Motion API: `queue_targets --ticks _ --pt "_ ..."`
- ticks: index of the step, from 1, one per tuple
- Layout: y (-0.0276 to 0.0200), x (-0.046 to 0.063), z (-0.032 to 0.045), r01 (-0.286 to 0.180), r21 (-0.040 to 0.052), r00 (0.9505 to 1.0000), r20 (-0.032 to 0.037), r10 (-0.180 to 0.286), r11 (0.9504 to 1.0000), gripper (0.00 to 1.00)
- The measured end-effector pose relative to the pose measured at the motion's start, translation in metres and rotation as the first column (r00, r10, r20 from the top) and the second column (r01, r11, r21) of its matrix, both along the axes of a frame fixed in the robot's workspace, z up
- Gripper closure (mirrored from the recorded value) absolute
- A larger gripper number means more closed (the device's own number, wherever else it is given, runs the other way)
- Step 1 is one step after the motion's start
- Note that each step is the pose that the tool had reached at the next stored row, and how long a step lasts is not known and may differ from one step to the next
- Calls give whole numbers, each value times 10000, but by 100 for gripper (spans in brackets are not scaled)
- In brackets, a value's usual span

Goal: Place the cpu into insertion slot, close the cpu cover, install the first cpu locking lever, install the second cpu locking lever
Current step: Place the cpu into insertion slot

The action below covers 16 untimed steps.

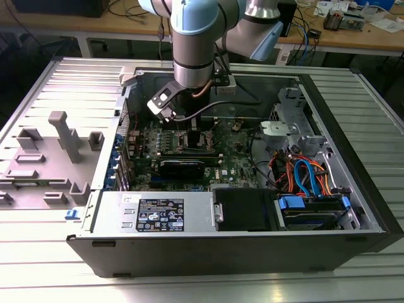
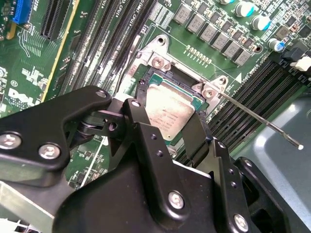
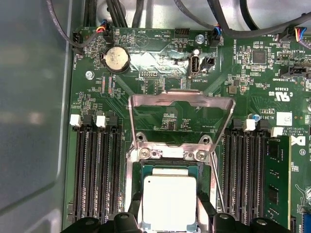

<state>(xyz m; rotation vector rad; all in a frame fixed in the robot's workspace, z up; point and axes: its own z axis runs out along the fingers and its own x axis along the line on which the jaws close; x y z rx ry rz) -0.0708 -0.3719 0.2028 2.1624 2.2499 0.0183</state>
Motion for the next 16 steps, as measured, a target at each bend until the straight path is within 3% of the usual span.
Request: queue_targets --ticks 16 --pt "0 4 -14 121 -20 9999 0 -121 9999 46"
